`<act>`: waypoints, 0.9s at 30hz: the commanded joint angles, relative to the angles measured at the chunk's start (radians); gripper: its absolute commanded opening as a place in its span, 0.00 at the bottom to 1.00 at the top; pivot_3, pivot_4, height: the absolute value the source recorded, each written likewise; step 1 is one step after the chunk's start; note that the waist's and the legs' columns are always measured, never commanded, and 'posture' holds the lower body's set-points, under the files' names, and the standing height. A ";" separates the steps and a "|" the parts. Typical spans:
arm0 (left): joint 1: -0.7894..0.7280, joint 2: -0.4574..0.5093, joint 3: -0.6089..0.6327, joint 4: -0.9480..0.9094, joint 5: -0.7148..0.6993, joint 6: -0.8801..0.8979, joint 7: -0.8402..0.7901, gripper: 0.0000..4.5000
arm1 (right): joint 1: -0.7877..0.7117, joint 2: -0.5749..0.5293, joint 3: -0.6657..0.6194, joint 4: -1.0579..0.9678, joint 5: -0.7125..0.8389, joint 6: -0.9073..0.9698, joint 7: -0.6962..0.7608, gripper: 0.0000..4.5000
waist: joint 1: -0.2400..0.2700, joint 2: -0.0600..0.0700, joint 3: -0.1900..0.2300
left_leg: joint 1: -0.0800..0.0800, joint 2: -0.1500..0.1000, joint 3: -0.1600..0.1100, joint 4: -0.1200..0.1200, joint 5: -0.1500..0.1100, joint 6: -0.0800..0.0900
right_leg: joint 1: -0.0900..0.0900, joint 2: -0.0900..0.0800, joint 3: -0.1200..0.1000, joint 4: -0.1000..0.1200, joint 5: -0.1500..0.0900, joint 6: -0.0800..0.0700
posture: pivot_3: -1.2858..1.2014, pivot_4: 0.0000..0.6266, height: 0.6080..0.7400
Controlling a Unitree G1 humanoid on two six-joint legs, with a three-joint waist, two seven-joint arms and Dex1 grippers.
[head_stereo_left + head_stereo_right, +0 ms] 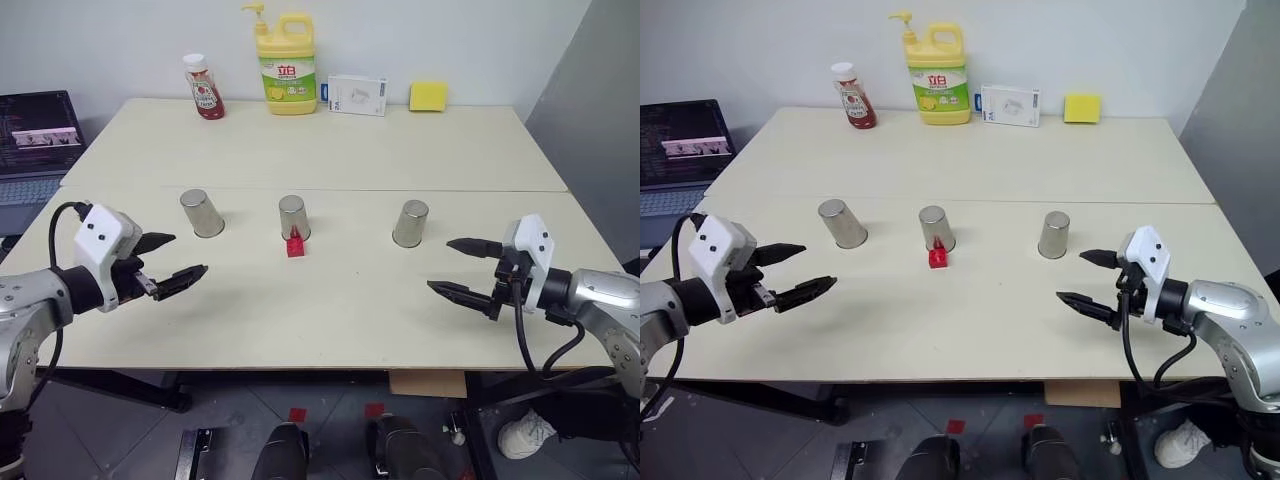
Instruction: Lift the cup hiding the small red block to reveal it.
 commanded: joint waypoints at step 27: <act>-0.002 0.028 -0.001 -0.046 0.034 -0.021 0.000 1.00 | -0.028 0.018 -0.007 -0.018 0.010 -0.019 0.005 1.00 | 0.000 0.000 0.000 | 0.000 0.000 0.000 0.000 0.000 0.000 | 0.000 0.000 0.000 0.000 0.000 0.000 | 0.52 0.24 1.00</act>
